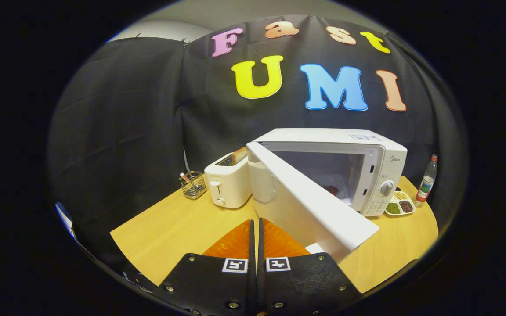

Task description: Open the microwave, put the food inside, and close the microwave door.

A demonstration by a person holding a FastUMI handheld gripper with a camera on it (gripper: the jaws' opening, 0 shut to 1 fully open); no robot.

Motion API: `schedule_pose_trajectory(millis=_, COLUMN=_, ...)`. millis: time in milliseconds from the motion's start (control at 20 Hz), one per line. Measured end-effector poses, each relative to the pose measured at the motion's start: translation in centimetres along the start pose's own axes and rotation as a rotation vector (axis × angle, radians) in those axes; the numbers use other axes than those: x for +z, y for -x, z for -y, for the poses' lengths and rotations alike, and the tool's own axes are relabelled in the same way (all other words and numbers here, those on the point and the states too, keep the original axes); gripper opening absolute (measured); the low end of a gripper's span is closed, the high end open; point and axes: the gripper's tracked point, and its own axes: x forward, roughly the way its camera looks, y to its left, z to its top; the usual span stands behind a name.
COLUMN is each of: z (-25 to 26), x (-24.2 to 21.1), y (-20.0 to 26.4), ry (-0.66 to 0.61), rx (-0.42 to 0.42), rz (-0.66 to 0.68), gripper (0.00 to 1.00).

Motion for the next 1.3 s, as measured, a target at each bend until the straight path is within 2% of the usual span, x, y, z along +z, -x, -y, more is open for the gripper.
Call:
schedule_pose_trajectory(millis=850, z=10.5, x=1.6, y=-4.1, ry=-0.055, rx=-0.148, rz=-0.008, gripper=0.01)
schedule_pose_trajectory(millis=1300, z=14.3, x=3.1, y=-7.6, ry=0.029, rx=-0.223, rz=0.011, gripper=0.01)
